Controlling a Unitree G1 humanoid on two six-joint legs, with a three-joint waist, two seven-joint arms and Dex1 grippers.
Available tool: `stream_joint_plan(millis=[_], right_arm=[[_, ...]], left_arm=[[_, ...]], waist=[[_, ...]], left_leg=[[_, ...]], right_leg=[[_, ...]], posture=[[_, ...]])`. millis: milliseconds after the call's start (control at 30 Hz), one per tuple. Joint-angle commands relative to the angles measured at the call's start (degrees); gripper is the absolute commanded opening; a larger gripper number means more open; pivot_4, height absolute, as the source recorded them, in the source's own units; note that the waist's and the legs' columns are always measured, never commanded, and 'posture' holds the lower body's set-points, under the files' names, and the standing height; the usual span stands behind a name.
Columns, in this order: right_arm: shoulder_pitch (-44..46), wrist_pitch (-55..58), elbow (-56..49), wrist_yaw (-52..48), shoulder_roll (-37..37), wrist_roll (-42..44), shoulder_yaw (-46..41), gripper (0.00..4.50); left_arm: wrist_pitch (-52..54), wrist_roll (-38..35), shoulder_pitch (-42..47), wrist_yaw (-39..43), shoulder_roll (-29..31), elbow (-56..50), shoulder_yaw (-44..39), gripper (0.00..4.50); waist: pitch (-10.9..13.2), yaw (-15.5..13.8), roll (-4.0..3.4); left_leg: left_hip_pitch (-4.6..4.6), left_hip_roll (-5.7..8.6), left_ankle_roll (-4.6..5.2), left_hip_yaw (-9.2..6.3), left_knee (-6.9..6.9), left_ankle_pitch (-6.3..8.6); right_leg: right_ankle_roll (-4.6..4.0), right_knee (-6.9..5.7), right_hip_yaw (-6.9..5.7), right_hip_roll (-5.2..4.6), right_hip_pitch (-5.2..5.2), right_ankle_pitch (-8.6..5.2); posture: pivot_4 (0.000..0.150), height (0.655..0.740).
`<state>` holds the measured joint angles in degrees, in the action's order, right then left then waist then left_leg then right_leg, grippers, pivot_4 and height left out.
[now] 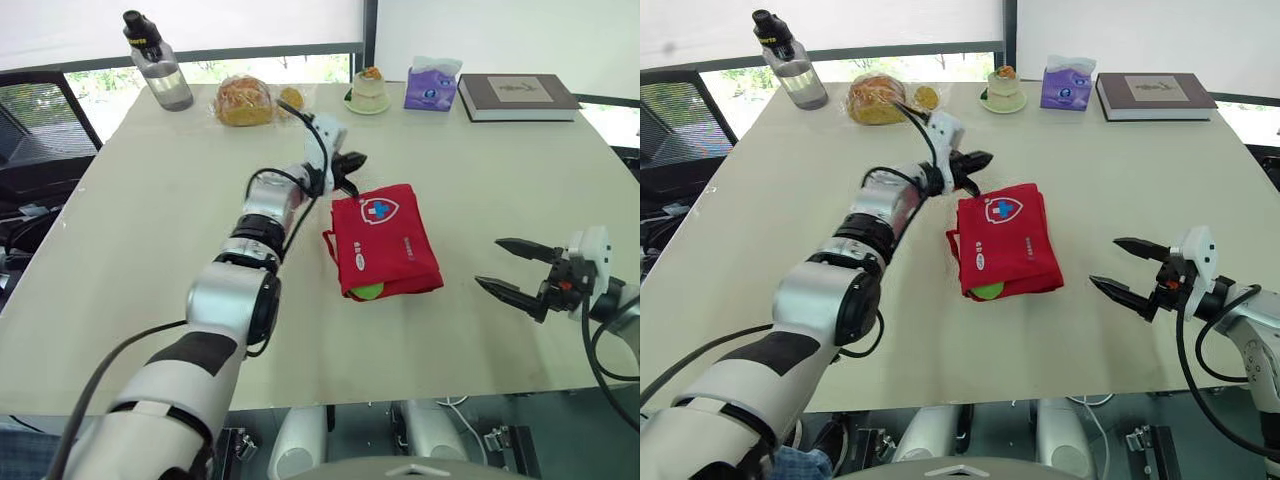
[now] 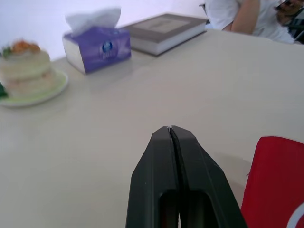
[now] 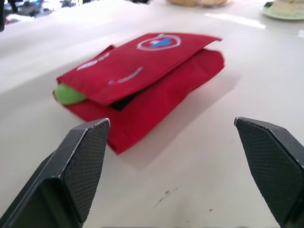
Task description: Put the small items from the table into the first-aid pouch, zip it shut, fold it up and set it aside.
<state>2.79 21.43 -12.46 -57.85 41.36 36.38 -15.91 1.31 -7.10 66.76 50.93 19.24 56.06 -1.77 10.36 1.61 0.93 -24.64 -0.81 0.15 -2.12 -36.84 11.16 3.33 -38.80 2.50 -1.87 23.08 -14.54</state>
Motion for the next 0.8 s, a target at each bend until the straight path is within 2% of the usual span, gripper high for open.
stream_joint_plan(millis=[33,67,100,200,233,267,300,433,600,800], right_arm=[[2.6,3.2,-1.6,2.3,-0.2,3.1,-1.5,4.5],[3.2,3.7,-1.6,2.9,-0.3,3.2,-1.1,4.5],[4.0,3.7,-1.5,3.2,-0.6,3.2,-0.7,4.5],[7.0,6.8,-1.9,4.6,-1.0,4.0,1.4,4.5],[8.2,8.0,-2.0,5.1,-1.1,4.0,2.2,4.5],[9.7,9.5,-2.0,5.7,-1.3,4.1,3.3,4.5],[11.4,10.4,-1.6,6.1,-1.7,4.0,4.2,4.5],[18.3,15.4,3.3,6.1,-2.1,3.3,8.3,4.5],[24.6,18.0,11.5,4.5,-2.5,-1.3,14.5,4.5],[31.1,21.4,19.8,6.0,-7.0,-4.0,18.1,4.5]], left_arm=[[4.1,-4.1,-6.1,8.8,5.3,-16.0,-0.6,0.06],[6.8,-5.7,-8.6,10.9,7.1,-21.0,-0.7,0.06],[9.8,-7.5,-11.2,12.7,8.8,-26.1,-1.0,0.44],[20.6,-13.0,-17.6,14.9,14.1,-39.4,-3.0,1.19],[23.7,-14.5,-19.3,14.5,15.6,-43.0,-3.8,1.61],[26.2,-16.1,-21.5,14.7,17.5,-46.9,-4.5,2.22],[28.7,-17.7,-23.7,15.0,19.2,-50.4,-5.4,2.52],[35.4,-23.2,-30.7,14.5,24.1,-60.7,-9.3,4.39],[37.9,-25.1,-36.9,11.8,27.8,-66.9,-12.8,4.45],[40.4,-32.0,-41.6,11.7,29.7,-73.5,-18.1,4.45]], waist=[[0.0,0.3,-0.02],[0.0,0.3,-0.02],[0.0,0.4,-0.03],[0.0,0.7,-0.01],[0.0,0.7,0.0],[0.0,0.5,0.0],[0.0,0.5,0.0],[0.0,0.6,-0.02],[0.0,0.0,0.01],[0.1,0.2,0.06]], left_leg=[[0.03,0.0,0.0,-0.01,0.06,0.0],[0.03,0.0,0.0,-0.01,0.06,0.0],[0.02,0.0,0.0,-0.01,0.06,0.0],[0.0,-0.01,0.0,-0.05,0.04,0.0],[-0.02,-0.04,0.0,-0.04,0.02,0.0],[-0.04,-0.06,0.0,-0.05,0.01,0.0],[-0.07,-0.07,0.0,-0.07,0.0,0.0],[-0.04,-0.14,0.0,0.01,0.01,0.0],[-0.07,-0.11,0.0,-0.02,-0.01,0.0],[-0.07,-0.15,0.0,0.05,-0.01,0.0]], right_leg=[[-0.01,-0.01,-0.01,-0.02,0.0,0.0],[-0.01,-0.01,-0.01,-0.02,0.0,0.0],[-0.01,-0.01,-0.02,-0.03,0.0,0.0],[-0.01,-0.02,-0.05,-0.05,0.0,0.0],[-0.02,-0.03,-0.03,-0.04,0.02,0.0],[-0.02,-0.04,-0.04,-0.04,0.04,0.0],[-0.02,-0.05,-0.07,-0.03,0.06,0.0],[-0.03,-0.02,-0.02,-0.05,0.07,-0.01],[-0.03,-0.01,-0.08,-0.04,0.07,-0.01],[-0.04,0.01,-0.03,-0.02,0.09,-0.01]], posture=[[0.15,0.7332],[0.15,0.7332],[0.15,0.7332],[0.15,0.7332],[0.15,0.7332],[0.15,0.7332],[0.15,0.7332],[0.15,0.7332],[0.15,0.7332],[0.15,0.7332]])
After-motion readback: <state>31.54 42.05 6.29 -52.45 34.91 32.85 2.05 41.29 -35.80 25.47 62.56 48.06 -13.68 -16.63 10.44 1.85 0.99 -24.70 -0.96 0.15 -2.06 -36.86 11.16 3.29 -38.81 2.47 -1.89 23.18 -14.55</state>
